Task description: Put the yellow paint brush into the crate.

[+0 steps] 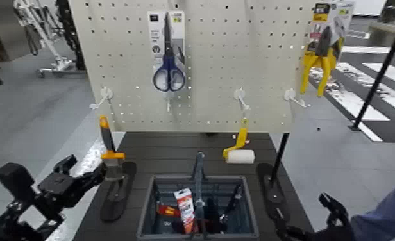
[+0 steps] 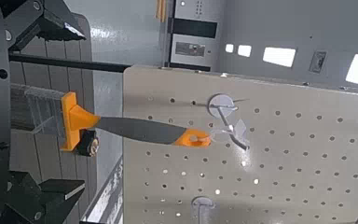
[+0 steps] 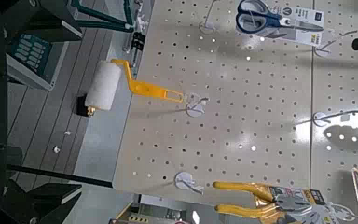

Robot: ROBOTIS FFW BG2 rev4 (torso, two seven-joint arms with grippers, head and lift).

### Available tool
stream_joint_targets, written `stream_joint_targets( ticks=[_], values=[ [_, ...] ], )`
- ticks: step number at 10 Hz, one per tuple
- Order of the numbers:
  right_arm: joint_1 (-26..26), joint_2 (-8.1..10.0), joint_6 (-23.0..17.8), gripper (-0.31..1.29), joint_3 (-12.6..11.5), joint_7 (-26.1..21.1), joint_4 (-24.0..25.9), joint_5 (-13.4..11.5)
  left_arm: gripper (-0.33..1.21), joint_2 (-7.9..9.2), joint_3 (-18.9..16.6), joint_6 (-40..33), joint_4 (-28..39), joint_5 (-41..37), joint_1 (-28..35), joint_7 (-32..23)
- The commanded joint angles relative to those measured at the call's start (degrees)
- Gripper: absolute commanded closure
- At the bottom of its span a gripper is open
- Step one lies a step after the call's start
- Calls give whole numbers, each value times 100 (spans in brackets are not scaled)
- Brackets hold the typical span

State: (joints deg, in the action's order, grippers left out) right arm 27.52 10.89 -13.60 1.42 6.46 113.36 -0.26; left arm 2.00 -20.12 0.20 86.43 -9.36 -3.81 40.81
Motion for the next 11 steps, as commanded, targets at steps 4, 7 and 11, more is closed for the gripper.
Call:
stream_joint_targets(
  ticks=[4, 7, 11],
  values=[
    [-133, 1, 85, 15, 86, 101, -59, 18, 18, 389, 149, -82, -812, -118, -770, 366],
    [-195, 1, 120, 15, 122, 154, -94, 26, 18, 494, 342, -143, -1436, -110, -1227, 638],
    [-291, -17, 147, 15, 165, 233, -182, 70, 18, 547, 738, -187, -1911, -110, -1596, 797]
  ],
)
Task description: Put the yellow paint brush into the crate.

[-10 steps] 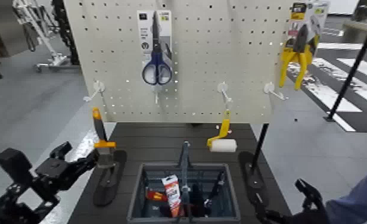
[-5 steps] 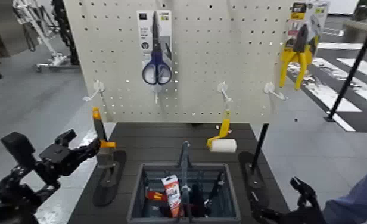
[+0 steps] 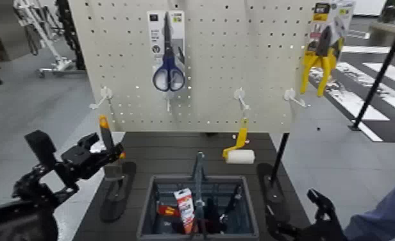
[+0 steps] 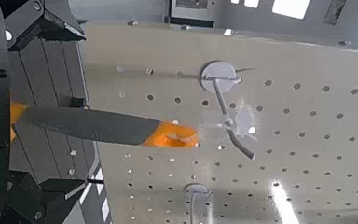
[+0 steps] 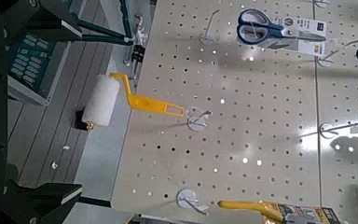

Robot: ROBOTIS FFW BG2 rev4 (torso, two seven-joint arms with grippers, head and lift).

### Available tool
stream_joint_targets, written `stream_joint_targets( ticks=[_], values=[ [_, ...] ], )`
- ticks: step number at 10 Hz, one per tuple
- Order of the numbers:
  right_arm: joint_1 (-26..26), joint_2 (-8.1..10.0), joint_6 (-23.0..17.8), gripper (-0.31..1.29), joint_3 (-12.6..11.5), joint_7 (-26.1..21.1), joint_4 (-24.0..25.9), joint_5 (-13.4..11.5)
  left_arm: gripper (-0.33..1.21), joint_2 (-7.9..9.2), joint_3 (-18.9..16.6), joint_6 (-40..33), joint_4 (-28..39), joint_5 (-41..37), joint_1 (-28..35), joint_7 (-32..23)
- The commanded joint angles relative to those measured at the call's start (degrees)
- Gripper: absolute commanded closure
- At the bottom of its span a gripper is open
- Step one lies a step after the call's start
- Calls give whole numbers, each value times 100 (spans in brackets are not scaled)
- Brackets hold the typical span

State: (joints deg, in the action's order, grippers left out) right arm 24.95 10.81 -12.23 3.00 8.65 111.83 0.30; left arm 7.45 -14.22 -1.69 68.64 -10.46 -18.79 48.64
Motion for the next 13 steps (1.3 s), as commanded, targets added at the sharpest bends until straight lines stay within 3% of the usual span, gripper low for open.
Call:
stream_joint_targets(
  ticks=[1, 3, 6, 7, 13],
  values=[
    [-43, 0, 19, 15, 7, 23, -30, 14, 30, 2, 183, 46, -149, 0, -116, 23],
    [-34, 0, 19, 15, -10, 32, -30, 40, 104, 2, 235, 204, -62, 71, -133, -39],
    [-34, 0, 19, 15, -10, 49, -30, 49, 107, -16, 270, 327, 0, 71, -133, -83],
    [-34, 0, 19, 15, -10, 49, -30, 49, 115, -16, 262, 309, 0, 71, -142, -83],
    [-34, 9, 19, 15, -1, 76, -30, 49, 115, -33, 244, 318, 35, 71, -142, -109]
  ],
)
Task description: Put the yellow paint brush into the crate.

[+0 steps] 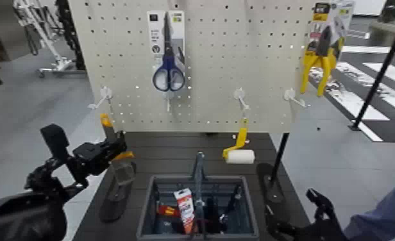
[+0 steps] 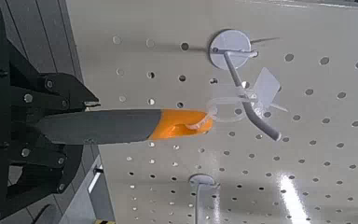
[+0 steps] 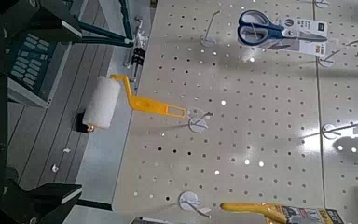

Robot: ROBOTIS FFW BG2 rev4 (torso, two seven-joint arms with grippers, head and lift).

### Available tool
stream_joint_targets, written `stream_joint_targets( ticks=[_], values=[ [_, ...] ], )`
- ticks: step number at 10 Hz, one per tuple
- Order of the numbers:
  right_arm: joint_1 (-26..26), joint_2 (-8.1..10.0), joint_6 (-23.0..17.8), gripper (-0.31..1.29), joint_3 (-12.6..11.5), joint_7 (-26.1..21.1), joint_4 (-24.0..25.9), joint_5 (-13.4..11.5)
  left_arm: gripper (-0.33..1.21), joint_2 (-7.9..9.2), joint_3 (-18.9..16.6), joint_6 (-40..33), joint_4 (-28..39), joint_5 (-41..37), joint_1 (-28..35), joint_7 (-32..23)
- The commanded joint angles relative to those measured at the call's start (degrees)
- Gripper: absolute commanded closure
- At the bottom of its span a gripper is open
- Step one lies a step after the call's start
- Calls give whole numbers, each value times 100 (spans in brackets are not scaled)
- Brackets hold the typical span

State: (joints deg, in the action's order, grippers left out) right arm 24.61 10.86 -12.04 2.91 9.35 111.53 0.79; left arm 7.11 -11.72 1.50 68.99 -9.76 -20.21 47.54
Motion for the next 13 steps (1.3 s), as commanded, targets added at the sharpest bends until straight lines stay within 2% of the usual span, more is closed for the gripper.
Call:
stream_joint_targets(
  ticks=[1, 4, 9, 13],
  values=[
    [0, 4, 0, 15, 8, 5, 0, 0, 115, 0, -6, 0, 1, -9, 0, 0],
    [26, 4, 0, 15, -36, 40, 35, 0, 115, -52, -23, 0, 238, -44, 96, 9],
    [106, 4, -9, 15, -124, 40, 97, 9, 115, -342, -436, 852, 2400, -132, 1221, -35],
    [132, 30, -9, 15, -150, 31, 106, 44, 115, -404, -190, 1213, 3051, -431, 1485, -44]
  ],
)
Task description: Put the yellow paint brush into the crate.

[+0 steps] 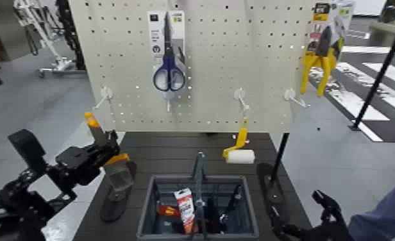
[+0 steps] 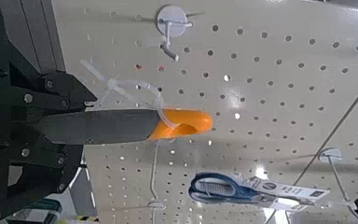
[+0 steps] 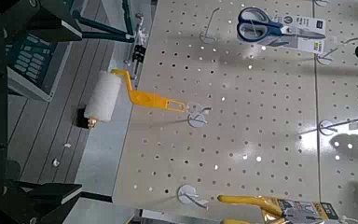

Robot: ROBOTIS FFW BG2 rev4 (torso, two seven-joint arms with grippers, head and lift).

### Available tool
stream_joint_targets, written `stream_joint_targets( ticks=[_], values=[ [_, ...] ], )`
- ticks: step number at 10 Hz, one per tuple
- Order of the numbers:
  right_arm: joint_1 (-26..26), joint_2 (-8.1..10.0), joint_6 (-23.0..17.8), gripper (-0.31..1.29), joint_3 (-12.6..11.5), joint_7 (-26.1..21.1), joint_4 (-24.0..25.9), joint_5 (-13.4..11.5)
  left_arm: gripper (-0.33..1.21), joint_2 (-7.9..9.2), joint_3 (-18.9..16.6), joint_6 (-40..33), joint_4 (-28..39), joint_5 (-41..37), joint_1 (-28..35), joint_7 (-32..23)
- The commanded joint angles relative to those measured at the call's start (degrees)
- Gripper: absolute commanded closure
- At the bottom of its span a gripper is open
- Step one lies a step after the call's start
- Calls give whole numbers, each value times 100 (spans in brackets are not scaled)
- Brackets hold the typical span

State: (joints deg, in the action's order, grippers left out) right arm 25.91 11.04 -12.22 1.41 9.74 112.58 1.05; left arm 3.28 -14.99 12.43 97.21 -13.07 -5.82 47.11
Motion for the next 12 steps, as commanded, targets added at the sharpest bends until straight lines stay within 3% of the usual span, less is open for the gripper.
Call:
stream_joint_targets(
  ticks=[1, 5, 12],
  values=[
    [2, 4, 9, 15, 0, 2, 1, 18, 115, -20, 190, 172, 316, -152, 55, 0],
    [11, 4, 9, 15, 0, 2, 10, 18, 115, -46, 541, 418, 440, -407, 81, 27],
    [-7, 4, 18, 15, 26, 2, 10, 9, 115, -134, 1279, 471, -176, -1057, 90, 97]
  ],
)
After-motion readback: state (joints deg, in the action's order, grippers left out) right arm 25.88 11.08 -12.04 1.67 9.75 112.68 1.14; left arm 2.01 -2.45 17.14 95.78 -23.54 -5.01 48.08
